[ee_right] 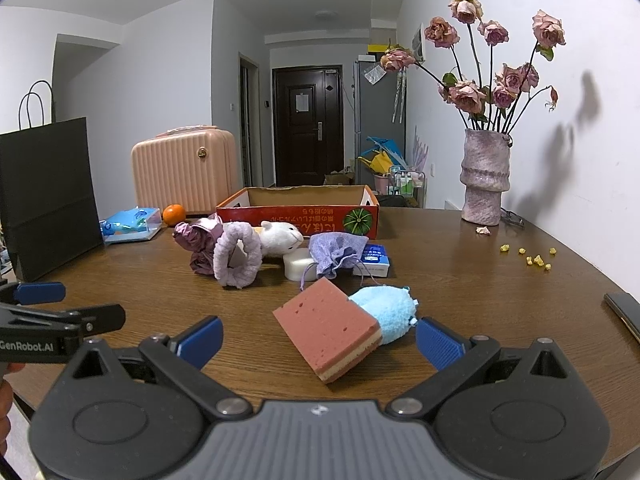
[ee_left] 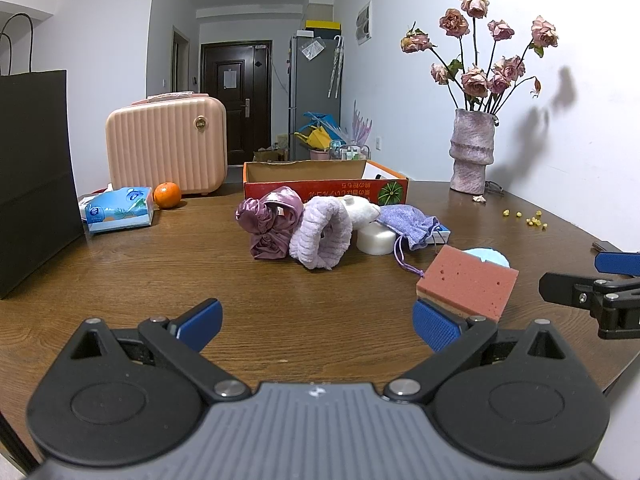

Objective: Organize soft objects

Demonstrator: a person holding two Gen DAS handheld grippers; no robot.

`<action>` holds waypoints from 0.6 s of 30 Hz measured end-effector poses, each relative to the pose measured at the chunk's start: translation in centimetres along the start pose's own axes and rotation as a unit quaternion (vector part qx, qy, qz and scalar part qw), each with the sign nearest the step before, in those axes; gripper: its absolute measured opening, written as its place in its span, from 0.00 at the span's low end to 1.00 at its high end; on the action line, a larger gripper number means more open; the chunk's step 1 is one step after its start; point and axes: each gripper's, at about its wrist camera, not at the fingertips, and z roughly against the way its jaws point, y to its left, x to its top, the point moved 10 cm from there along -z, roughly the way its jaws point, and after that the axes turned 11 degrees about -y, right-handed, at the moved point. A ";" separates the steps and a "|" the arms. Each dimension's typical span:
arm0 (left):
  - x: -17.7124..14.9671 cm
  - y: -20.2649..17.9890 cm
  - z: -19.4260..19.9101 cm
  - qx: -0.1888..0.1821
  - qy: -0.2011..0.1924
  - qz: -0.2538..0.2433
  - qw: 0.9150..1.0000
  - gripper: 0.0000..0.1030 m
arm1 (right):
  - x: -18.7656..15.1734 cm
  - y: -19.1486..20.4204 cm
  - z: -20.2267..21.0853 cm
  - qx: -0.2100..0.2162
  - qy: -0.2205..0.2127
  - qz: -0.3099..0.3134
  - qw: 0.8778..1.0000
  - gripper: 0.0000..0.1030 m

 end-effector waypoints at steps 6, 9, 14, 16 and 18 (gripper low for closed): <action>0.0 0.0 0.0 0.000 0.000 0.000 1.000 1.00 | 0.0 0.0 0.0 0.000 0.000 0.000 1.000 1.00; 0.0 0.0 0.0 0.000 0.001 0.001 1.000 1.00 | 0.0 0.0 0.0 0.000 0.001 0.000 1.000 1.00; -0.1 -0.2 0.2 0.002 0.002 0.002 1.000 1.00 | -0.1 0.0 -0.1 -0.001 0.000 0.001 1.000 1.00; -0.2 -0.1 0.2 0.003 0.002 0.004 1.000 1.00 | -0.1 0.0 -0.1 -0.001 0.001 0.001 1.000 1.00; -0.4 0.1 -0.1 0.004 0.003 0.005 1.000 1.00 | -0.2 -0.1 -0.2 -0.001 0.001 0.003 1.000 1.00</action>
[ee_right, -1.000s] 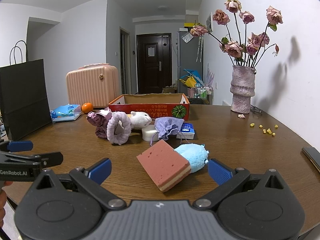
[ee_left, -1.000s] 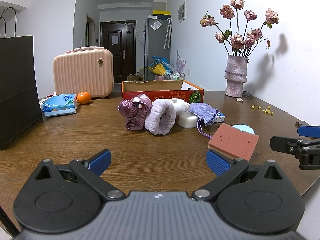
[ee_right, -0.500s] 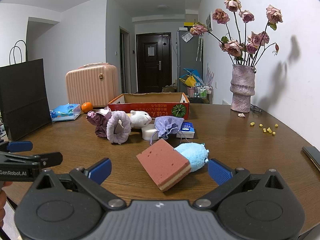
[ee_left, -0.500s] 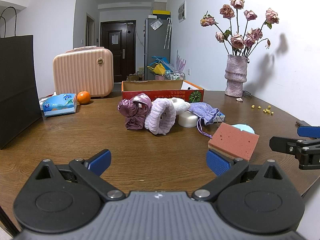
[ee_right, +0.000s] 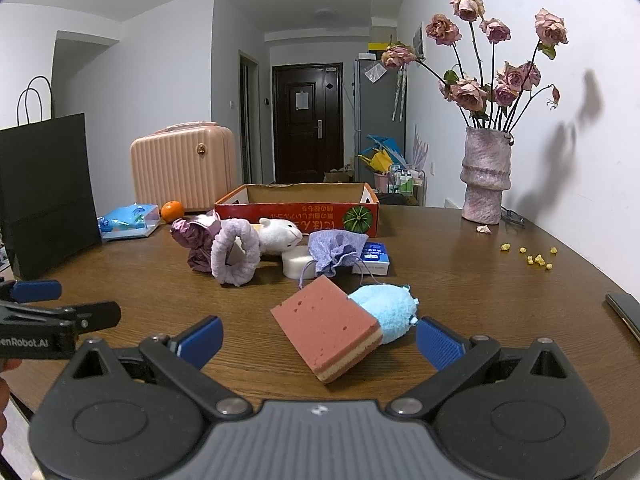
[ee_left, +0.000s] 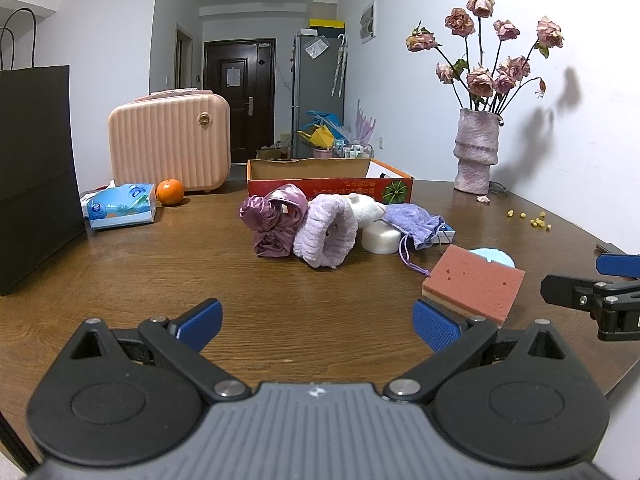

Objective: Organize soft objects

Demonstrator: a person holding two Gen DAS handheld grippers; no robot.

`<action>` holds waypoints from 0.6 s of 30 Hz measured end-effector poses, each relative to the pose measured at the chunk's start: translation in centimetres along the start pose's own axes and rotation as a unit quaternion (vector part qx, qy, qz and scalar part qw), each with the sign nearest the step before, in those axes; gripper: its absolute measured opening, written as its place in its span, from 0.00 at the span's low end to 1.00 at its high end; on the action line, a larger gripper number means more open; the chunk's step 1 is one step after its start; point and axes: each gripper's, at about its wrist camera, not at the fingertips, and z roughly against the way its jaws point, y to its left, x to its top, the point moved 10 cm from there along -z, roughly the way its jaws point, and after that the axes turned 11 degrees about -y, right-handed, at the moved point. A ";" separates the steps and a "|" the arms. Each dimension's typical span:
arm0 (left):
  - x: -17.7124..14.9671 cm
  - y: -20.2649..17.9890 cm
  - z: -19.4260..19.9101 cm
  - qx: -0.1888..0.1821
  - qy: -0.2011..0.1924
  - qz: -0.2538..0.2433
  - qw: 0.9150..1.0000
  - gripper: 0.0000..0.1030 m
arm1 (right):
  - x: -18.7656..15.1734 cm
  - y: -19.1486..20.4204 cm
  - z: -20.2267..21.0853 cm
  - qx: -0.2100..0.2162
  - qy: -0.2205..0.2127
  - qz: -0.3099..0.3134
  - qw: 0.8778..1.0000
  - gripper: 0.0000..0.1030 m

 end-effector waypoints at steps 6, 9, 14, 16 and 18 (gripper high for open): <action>0.0 0.6 -1.0 0.001 0.004 0.002 1.000 1.00 | -0.5 0.0 -1.2 0.002 0.004 0.002 1.000 1.00; -0.2 0.8 -1.4 0.002 0.006 0.004 1.000 1.00 | -0.6 0.0 -1.6 0.002 0.007 0.004 1.000 1.00; -0.3 1.1 -2.2 0.004 0.010 0.005 1.000 1.00 | -0.7 -0.1 -2.6 -0.001 0.014 0.006 1.000 1.00; -0.3 1.2 -2.5 0.005 0.012 0.005 1.000 1.00 | -0.7 -0.2 -3.0 -0.002 0.016 0.005 1.000 1.00; -0.4 1.3 -2.9 0.006 0.014 0.006 1.000 1.00 | -0.7 -0.3 -3.4 -0.002 0.019 0.006 1.000 1.00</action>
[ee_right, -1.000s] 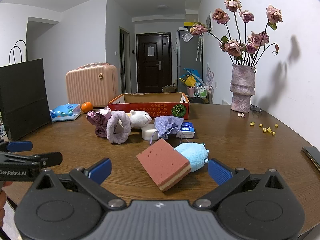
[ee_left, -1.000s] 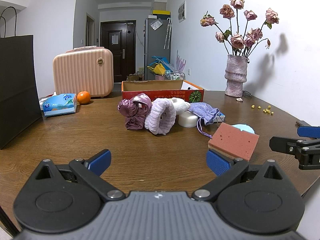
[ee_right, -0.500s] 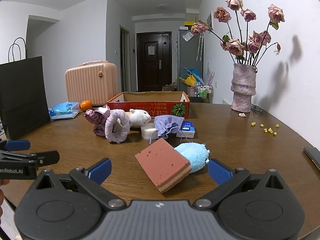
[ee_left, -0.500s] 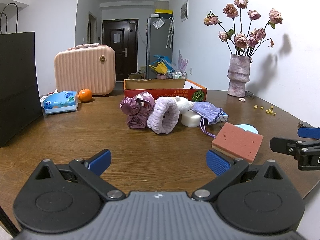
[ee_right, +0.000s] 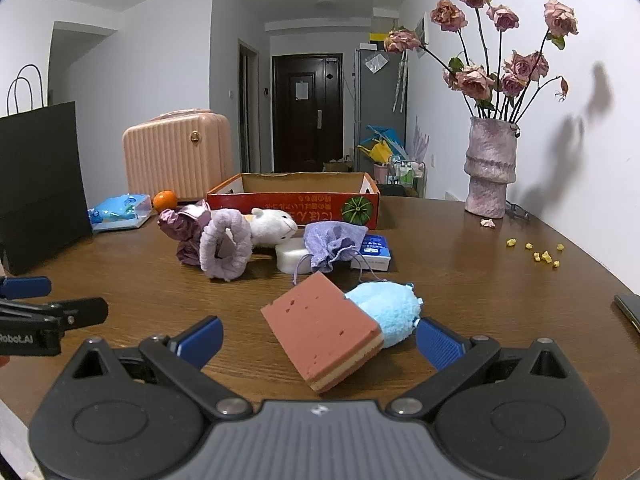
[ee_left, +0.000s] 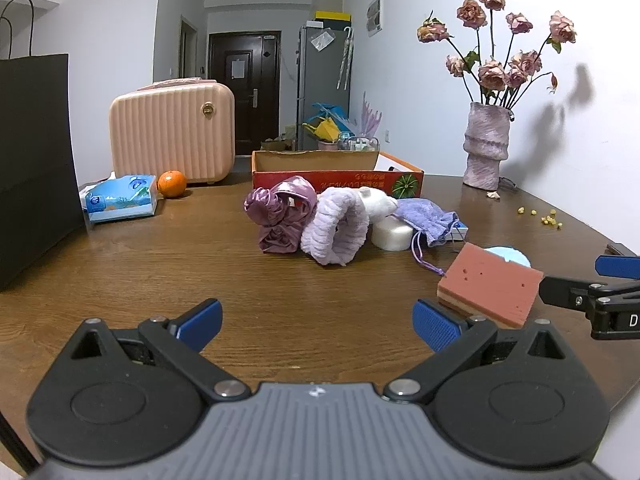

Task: Organize soft objects
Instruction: 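Approach the pink sponge with the right tool and close on it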

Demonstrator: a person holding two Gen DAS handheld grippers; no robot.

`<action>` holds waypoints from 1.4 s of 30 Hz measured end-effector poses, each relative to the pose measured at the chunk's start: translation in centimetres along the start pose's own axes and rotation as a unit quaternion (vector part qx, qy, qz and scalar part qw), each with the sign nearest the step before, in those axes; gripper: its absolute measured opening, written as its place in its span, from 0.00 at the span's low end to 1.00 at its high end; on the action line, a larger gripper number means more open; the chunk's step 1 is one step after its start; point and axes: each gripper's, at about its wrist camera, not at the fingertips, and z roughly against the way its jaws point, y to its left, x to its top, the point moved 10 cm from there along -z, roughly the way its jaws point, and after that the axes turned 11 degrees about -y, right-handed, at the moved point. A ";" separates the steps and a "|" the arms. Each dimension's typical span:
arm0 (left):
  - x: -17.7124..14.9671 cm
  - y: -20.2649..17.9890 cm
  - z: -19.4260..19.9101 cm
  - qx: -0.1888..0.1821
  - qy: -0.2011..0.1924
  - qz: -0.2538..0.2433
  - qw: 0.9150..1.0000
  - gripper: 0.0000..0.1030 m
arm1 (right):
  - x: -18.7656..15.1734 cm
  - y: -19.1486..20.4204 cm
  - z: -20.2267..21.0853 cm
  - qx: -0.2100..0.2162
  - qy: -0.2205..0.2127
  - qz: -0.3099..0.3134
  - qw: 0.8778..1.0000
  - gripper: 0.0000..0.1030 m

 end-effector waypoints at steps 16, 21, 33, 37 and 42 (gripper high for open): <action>-0.2 0.7 -3.3 0.006 0.020 0.001 1.000 1.00 | -0.3 -0.2 -3.8 0.004 0.024 0.007 1.000 1.00; -0.4 0.8 -4.4 0.008 0.027 0.001 1.000 1.00 | -0.5 -0.3 -5.1 0.006 0.031 0.009 0.999 1.00; -0.7 1.1 -6.7 0.011 0.042 0.000 0.999 1.00 | -1.2 -0.2 -8.0 0.010 0.056 0.021 0.998 1.00; -0.9 1.2 -7.3 0.013 0.046 0.001 0.999 1.00 | -1.5 -0.2 -8.8 0.010 0.063 0.024 0.998 1.00; -1.1 1.2 -7.9 0.014 0.051 0.003 0.999 1.00 | -2.0 0.0 -9.9 0.012 0.073 0.034 0.997 1.00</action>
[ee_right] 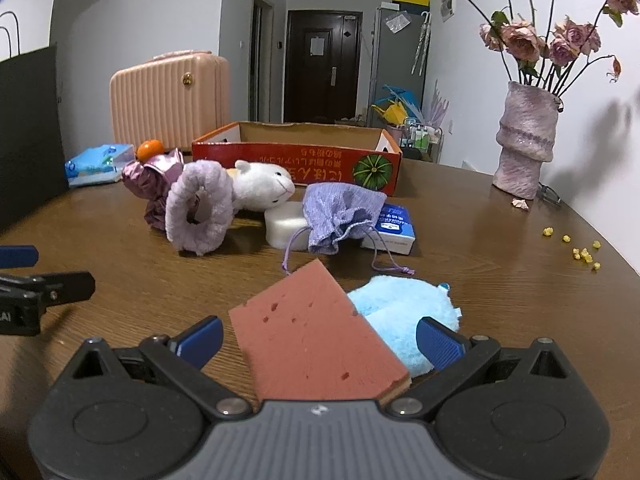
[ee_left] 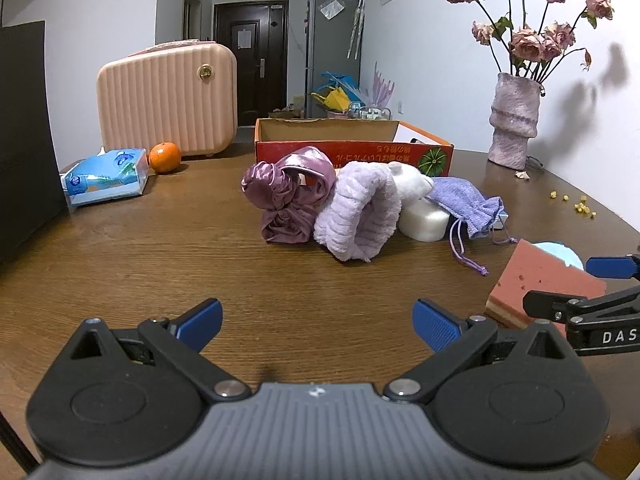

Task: Organize soft objects
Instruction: 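Approach the pink sponge with the right tool and close on it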

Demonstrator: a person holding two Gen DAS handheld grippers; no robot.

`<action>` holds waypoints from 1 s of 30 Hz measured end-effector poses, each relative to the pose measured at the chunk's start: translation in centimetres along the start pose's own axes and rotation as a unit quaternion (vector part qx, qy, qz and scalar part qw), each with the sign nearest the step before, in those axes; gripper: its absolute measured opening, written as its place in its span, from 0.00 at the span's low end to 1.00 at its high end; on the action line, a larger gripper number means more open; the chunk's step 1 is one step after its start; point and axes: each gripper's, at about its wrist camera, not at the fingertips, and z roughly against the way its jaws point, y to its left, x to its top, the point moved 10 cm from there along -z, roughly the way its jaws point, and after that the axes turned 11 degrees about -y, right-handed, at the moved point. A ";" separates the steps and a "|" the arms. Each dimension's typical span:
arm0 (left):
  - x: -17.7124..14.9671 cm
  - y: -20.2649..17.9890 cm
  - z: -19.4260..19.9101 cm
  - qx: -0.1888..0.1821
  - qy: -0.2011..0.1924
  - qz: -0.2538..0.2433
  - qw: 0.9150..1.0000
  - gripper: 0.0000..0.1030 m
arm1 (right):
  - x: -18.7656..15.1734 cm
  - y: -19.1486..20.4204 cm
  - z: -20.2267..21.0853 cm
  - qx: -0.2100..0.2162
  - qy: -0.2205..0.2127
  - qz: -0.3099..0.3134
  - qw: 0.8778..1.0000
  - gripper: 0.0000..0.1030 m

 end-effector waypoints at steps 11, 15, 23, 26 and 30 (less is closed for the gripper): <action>-0.2 0.3 -0.5 0.004 0.006 0.003 1.000 1.00 | -0.7 0.6 -1.7 0.004 0.019 0.029 0.999 0.98; -0.2 0.3 -0.5 0.004 0.005 0.003 1.000 1.00 | -1.1 0.7 -1.9 0.002 0.027 0.041 0.999 0.94; -0.2 0.3 -0.5 0.004 0.005 0.003 1.000 1.00 | -1.3 0.9 -1.8 0.001 0.028 0.056 0.998 0.85; -0.2 0.3 -0.5 0.004 0.005 0.003 1.000 1.00 | -1.3 1.0 -1.6 0.003 0.026 0.064 0.998 0.81; -0.2 0.3 -0.4 0.005 0.006 0.004 1.000 1.00 | -1.3 1.0 -1.4 0.008 0.023 0.062 0.998 0.78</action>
